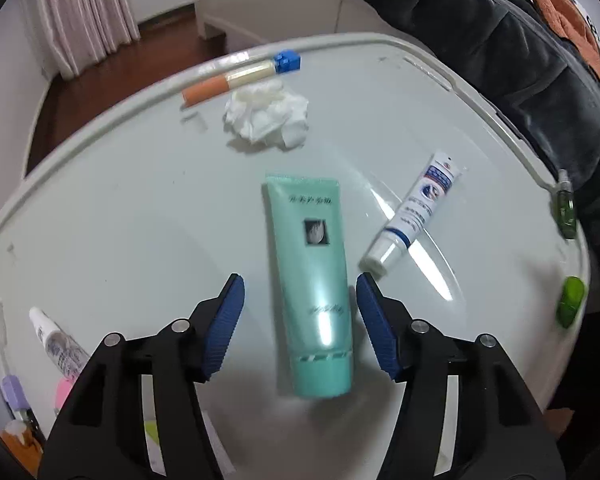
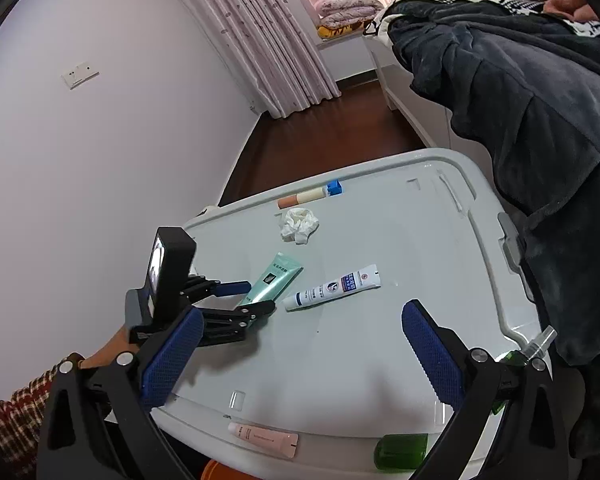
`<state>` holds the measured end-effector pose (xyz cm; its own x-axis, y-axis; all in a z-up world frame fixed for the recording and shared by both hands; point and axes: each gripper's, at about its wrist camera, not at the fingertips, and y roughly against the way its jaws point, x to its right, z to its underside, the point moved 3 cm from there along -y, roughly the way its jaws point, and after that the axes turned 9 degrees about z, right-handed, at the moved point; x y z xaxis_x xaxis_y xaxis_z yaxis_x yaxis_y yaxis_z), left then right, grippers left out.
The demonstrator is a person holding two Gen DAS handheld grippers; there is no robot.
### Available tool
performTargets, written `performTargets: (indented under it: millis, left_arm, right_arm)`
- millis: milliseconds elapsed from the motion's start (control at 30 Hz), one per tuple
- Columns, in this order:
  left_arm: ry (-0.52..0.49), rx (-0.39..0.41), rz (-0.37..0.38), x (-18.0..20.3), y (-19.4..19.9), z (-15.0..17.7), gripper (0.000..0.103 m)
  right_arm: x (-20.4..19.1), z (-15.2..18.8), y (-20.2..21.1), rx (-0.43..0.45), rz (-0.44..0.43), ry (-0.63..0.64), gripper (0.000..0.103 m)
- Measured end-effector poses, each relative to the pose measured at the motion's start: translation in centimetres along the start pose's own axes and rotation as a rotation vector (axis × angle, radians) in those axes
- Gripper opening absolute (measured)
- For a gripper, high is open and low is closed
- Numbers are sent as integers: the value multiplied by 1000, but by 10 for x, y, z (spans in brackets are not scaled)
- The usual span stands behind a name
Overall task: Collect trash
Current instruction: 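Grasp the teal cream tube with the left tool, then grasp the white crumpled tissue with the right tool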
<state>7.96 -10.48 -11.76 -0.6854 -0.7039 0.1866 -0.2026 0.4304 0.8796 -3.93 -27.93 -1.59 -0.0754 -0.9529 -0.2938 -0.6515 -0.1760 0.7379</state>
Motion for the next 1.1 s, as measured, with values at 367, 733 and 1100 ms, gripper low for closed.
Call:
performTargets:
  millis: [367,733,1100]
  left_arm:
    - [130,123,-10,3,52,21,33]
    - [168,291,49,20,116,65,34]
    - [199,282,83,2,120,76,34]
  right_arm:
    - [-8,-4,-19,-14,109,68,98]
    - [-72,-58,-186,-166,257,343,98]
    - [-91,-73,-272,-209,334,414,77]
